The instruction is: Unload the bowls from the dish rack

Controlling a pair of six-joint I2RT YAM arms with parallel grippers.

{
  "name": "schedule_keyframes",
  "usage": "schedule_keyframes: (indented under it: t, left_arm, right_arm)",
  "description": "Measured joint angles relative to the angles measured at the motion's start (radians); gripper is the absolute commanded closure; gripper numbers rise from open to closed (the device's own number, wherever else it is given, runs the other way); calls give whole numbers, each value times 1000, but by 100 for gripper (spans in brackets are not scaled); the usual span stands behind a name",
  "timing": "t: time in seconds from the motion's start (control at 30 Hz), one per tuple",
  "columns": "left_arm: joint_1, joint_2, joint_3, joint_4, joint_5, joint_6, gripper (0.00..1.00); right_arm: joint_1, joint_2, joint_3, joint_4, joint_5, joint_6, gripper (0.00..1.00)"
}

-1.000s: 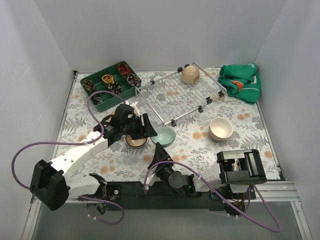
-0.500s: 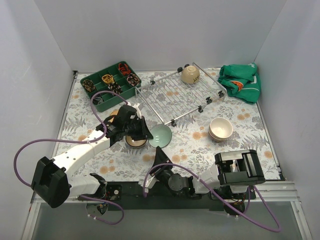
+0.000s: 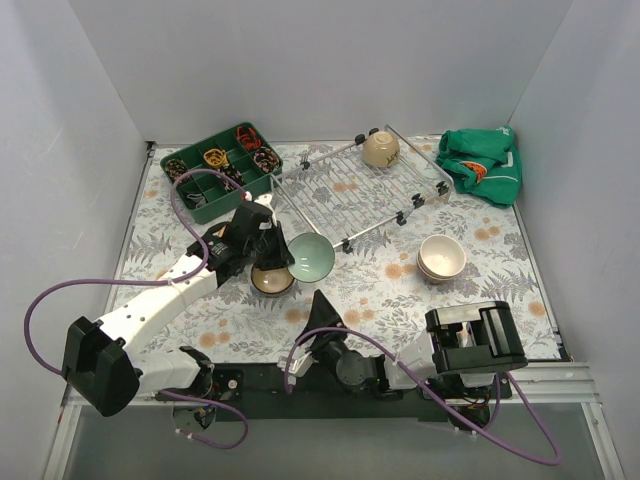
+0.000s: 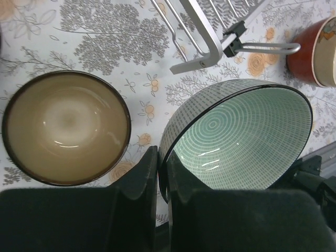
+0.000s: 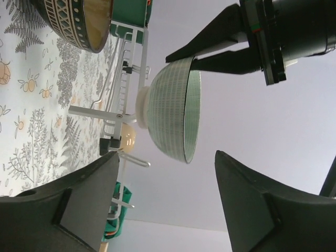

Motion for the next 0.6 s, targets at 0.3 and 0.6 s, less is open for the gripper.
schedule_keyframes:
  t: [0.3,0.6]
  left_arm:
    - [0,-3,12,-64,-146,40,100]
    - [0,-39,12,-115,-241,69,100]
  right_arm:
    - [6,-147,40,-317,26,492,13]
    - [-74,-341,174,-1029,-157,1239,12]
